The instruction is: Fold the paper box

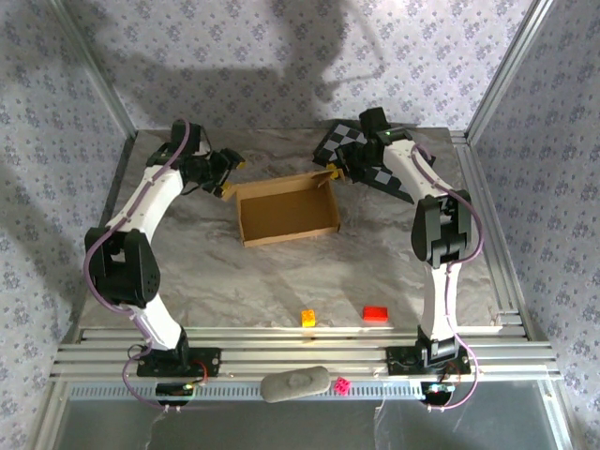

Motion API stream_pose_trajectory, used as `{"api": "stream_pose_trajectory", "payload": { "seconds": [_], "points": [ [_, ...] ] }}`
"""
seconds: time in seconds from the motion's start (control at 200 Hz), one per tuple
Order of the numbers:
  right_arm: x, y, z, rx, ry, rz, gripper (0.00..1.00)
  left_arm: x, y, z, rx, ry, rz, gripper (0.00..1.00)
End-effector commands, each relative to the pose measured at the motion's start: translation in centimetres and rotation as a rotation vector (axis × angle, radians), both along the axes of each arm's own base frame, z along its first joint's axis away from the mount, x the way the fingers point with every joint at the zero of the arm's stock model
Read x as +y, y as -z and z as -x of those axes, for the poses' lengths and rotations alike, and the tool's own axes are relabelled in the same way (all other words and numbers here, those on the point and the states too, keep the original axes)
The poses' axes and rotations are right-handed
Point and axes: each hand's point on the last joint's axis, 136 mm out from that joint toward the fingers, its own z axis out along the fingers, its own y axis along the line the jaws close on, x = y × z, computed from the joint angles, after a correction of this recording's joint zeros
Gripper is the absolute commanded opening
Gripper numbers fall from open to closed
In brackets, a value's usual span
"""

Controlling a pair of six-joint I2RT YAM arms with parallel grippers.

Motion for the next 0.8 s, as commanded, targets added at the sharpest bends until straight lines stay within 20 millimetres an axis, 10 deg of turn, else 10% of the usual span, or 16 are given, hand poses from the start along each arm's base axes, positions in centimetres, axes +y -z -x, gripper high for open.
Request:
{"api": "stream_pose_trajectory", "payload": {
  "seconds": [0.0,0.25,0.795],
  "points": [
    [0.4,-0.3,-0.2,0.001,-0.003,-0.010,0.00,-0.4,-0.6,0.4,0.024,-0.015,0.046,0.67],
    [0.2,-0.9,-0.6,-0.012,-0.004,-0.020,0.00,3.1,1.0,2.2,0.082,-0.026,-0.027,0.68],
    [0.7,-0.8,-0.6,-0.009,-0.004,-0.023,0.00,-0.6,0.8,0.3,0.065,-0.005,0.079,0.70]
  ]
}}
